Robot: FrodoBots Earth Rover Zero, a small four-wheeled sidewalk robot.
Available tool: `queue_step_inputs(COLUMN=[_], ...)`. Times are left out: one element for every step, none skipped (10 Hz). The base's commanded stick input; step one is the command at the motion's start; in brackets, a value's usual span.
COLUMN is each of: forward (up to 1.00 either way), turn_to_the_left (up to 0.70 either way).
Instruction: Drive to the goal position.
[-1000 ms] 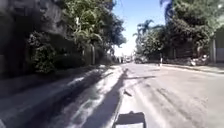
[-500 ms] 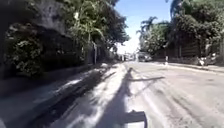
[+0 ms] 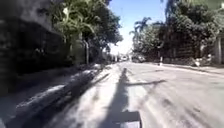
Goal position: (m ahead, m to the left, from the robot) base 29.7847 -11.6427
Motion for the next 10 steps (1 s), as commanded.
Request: queue_step_inputs(forward=[1.0,1.0,1.0,1.0,1.0,1.0,1.0,1.0,1.0,1.0], turn_to_the_left=[0.0,0.0,0.0,0.0,0.0,0.0,0.0,0.0,-0.02,-0.2])
